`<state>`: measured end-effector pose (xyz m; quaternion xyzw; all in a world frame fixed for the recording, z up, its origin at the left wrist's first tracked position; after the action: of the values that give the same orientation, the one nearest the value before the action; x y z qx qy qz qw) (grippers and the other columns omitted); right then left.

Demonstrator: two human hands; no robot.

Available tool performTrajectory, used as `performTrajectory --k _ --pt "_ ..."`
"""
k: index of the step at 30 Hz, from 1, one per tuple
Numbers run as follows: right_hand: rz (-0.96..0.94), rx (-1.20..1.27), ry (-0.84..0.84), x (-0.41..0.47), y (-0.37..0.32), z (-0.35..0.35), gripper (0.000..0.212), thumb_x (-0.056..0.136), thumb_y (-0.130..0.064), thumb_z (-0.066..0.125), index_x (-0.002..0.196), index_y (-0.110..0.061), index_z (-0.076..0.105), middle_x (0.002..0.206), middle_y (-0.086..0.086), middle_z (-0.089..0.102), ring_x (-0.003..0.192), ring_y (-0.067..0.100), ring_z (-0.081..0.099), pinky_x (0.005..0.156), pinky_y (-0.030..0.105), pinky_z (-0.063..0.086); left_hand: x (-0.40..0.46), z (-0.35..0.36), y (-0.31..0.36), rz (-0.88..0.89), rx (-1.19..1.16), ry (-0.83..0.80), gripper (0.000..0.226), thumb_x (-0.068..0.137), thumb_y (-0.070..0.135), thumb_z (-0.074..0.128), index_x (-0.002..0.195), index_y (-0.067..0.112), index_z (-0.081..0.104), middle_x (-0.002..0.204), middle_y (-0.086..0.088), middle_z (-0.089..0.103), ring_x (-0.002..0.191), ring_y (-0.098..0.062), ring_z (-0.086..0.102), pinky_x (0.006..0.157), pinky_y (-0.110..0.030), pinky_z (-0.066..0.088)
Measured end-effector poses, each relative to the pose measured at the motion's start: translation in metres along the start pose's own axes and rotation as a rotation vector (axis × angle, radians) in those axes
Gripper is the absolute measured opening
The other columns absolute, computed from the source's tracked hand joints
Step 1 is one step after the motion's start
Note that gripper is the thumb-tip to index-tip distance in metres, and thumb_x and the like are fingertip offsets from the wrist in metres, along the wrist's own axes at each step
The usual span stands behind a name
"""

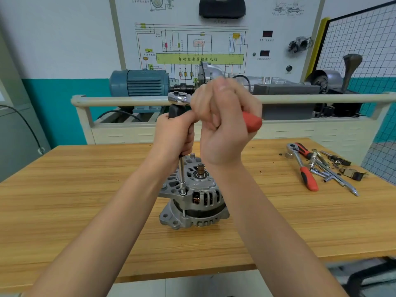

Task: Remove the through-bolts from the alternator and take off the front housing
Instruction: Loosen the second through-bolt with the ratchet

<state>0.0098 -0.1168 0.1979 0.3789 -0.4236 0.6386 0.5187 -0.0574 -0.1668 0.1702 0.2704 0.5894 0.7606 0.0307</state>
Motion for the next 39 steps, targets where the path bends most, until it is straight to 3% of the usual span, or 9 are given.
performTrajectory --k 3,7,13,17,22,26,30,34,39 --pt "0.073 0.060 0.037 0.004 0.001 -0.002 0.037 0.083 -0.003 0.043 0.054 -0.026 0.041 0.045 -0.009 0.034 0.039 0.008 0.024 0.047 0.030 0.017 0.000 -0.003 -0.001 -0.017 0.006 -0.053 0.053 0.083 0.004 0.050 0.037 0.024 0.036 0.036 0.007 0.024 0.029 -0.008 0.017 0.035 -0.012 0.017" --pt "0.330 0.400 0.085 0.020 0.004 -0.019 0.054 0.085 -0.008 0.036 0.033 -0.021 0.038 0.032 -0.008 0.028 0.034 0.008 0.018 0.042 0.024 0.021 0.004 -0.015 0.005 -0.079 -0.028 -0.320 0.040 0.078 0.012 0.055 0.044 0.020 0.037 0.036 0.006 0.025 0.031 -0.010 0.020 0.039 -0.019 0.021" --pt "0.589 0.804 0.410 0.029 0.018 -0.043 0.048 0.081 -0.014 0.039 0.033 -0.016 0.032 0.030 -0.005 0.023 0.027 0.010 0.019 0.039 0.021 0.017 0.004 -0.012 0.009 -0.145 -0.112 -0.498 0.037 0.075 0.015 0.055 0.043 0.019 0.038 0.033 0.006 0.025 0.028 -0.008 0.021 0.036 -0.019 0.022" --pt "0.510 0.727 0.395 0.026 0.014 -0.035 0.046 0.080 -0.013 0.040 0.034 -0.017 0.033 0.031 -0.005 0.024 0.028 0.010 0.019 0.039 0.020 0.018 0.003 -0.007 0.007 -0.116 -0.048 -0.321 0.052 0.087 0.006 0.050 0.041 0.020 0.032 0.034 0.006 0.020 0.028 -0.008 0.014 0.037 -0.015 0.013" --pt "0.244 0.359 0.107 0.010 0.002 -0.016 0.050 0.086 -0.005 0.034 0.038 -0.021 0.034 0.035 -0.006 0.029 0.035 0.009 0.022 0.044 0.027 0.020 0.001 0.003 0.004 -0.032 -0.002 0.004 0.044 0.084 0.000 0.050 0.051 0.019 0.028 0.037 0.006 0.022 0.032 -0.011 0.015 0.038 -0.014 0.016" --pt "0.063 0.086 0.033 -0.001 -0.003 -0.004 0.039 0.083 0.003 0.034 0.057 -0.024 0.042 0.043 -0.006 0.029 0.040 0.010 0.023 0.046 0.034 0.014 0.000 0.007 0.003 -0.005 0.031 0.046 0.039 0.082 0.000 0.051 0.054 0.018 0.030 0.037 0.008 0.026 0.031 -0.009 0.018 0.036 -0.014 0.018" --pt "0.166 0.252 0.047 0.009 0.001 -0.009 0.047 0.082 -0.001 0.035 0.040 -0.022 0.034 0.035 -0.004 0.026 0.035 0.010 0.021 0.045 0.030 0.014 0.002 -0.006 0.005 -0.032 -0.003 -0.185 0.031 0.066 0.010 0.057 0.047 0.017 0.034 0.037 0.005 0.024 0.031 -0.010 0.017 0.036 -0.016 0.020" --pt "0.458 0.625 0.170 0.026 0.007 -0.032 0.050 0.083 -0.012 0.038 0.033 -0.017 0.035 0.030 -0.005 0.027 0.037 0.013 0.010 0.041 0.022 0.020 0.004 -0.016 0.008 -0.078 -0.024 -0.489 0.035 0.075 0.013 0.057 0.045 0.017 0.039 0.036 0.005 0.026 0.030 -0.010 0.021 0.038 -0.018 0.024" --pt "0.596 0.807 0.397 0.032 0.018 -0.045 0.046 0.079 -0.014 0.040 0.033 -0.015 0.032 0.029 -0.004 0.023 0.032 0.011 0.010 0.040 0.020 0.016 0.004 -0.012 0.008 -0.133 -0.075 -0.519 0.041 0.079 0.009 0.057 0.044 0.018 0.037 0.035 0.006 0.024 0.029 -0.007 0.019 0.038 -0.019 0.019"
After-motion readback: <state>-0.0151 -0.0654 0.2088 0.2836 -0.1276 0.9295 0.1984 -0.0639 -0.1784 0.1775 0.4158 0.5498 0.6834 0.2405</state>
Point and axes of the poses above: each hand's wrist, its own x-axis towards the middle knuckle, its own z-axis out of the palm, y = z × x, the point moved 1 cm from there along x, towards the middle knuckle
